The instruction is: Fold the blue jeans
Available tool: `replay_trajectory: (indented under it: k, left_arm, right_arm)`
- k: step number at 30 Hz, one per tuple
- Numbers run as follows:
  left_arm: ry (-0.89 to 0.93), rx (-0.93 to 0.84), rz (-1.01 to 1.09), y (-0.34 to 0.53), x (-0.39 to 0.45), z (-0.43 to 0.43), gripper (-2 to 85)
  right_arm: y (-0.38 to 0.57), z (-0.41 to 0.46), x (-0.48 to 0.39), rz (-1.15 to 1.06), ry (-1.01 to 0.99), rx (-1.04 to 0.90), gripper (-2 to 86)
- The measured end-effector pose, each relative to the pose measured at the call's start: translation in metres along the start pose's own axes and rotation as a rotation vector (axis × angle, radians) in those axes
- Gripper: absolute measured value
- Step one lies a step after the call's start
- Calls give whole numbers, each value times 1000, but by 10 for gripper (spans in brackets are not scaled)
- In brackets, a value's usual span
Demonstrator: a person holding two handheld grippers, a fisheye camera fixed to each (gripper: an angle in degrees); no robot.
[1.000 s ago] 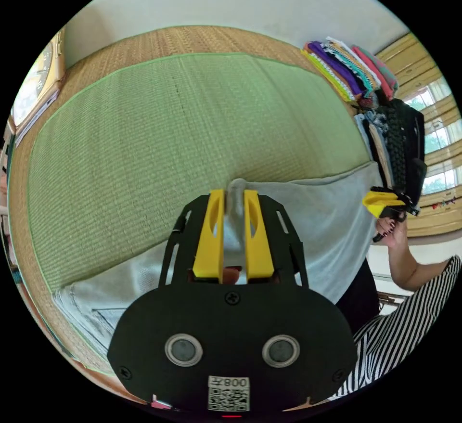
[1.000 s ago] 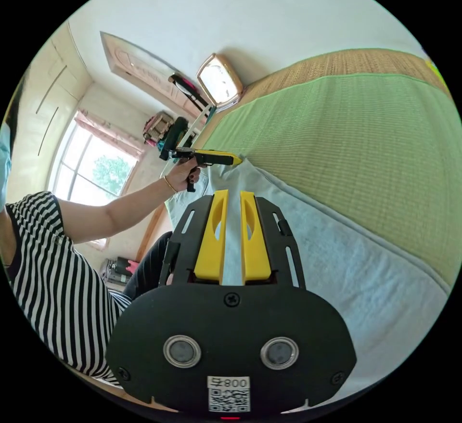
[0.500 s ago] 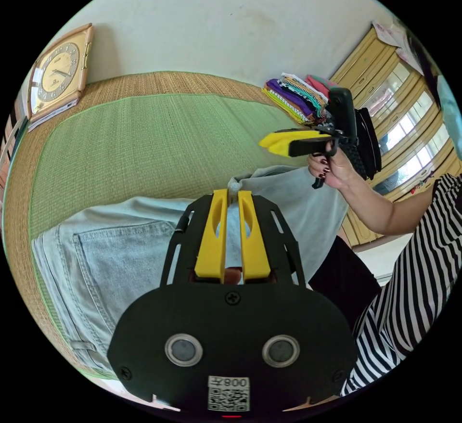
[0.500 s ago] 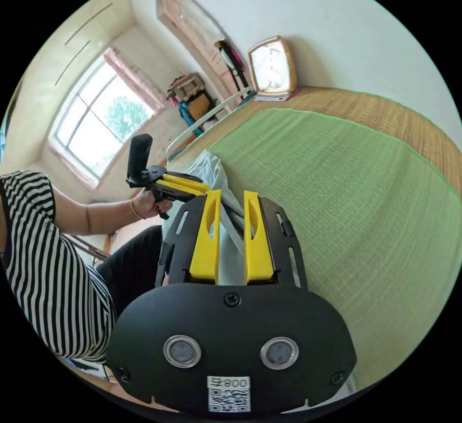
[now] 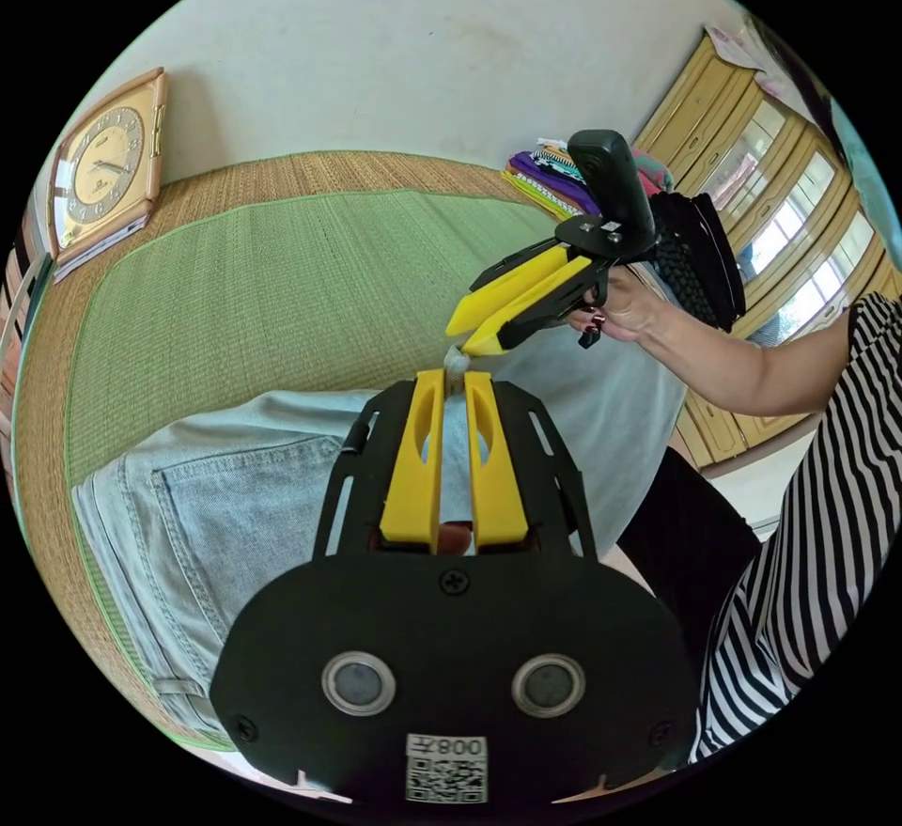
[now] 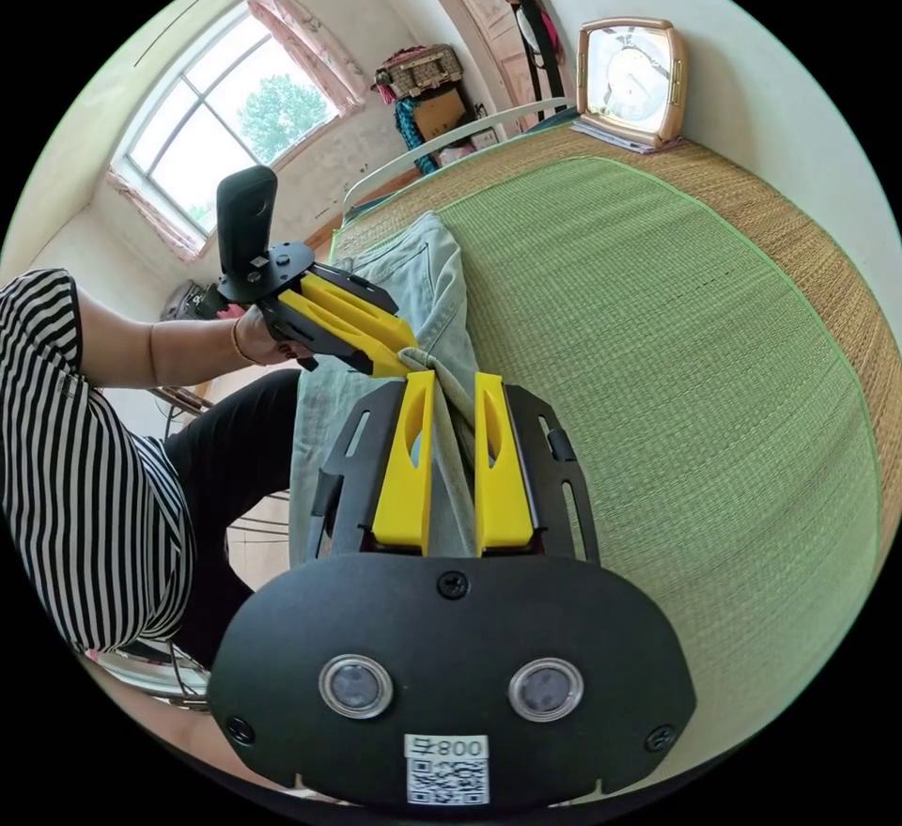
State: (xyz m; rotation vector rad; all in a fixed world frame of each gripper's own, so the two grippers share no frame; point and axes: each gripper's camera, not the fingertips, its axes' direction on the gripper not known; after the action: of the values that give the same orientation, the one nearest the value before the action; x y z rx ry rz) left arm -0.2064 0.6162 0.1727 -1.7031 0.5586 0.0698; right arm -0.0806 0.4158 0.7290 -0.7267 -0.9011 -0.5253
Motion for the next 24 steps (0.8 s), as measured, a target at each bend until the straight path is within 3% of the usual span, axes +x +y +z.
replay_trajectory:
  k: [14,17,21,24]
  left_arm:
    - [-9,19,-7,6,-11,-31,20]
    - [6,52,-16,5,-14,-39,12]
    - [23,40,-21,-5,-20,-30,5]
    - [18,-69,-25,-17,-23,-5,3]
  right_arm:
    - [-59,21,23,-47,-28,-57,29]
    - [-66,13,28,-36,55,-24,12]
    - [-75,-7,56,66,48,69,4]
    - [-83,-7,81,135,20,71,3]
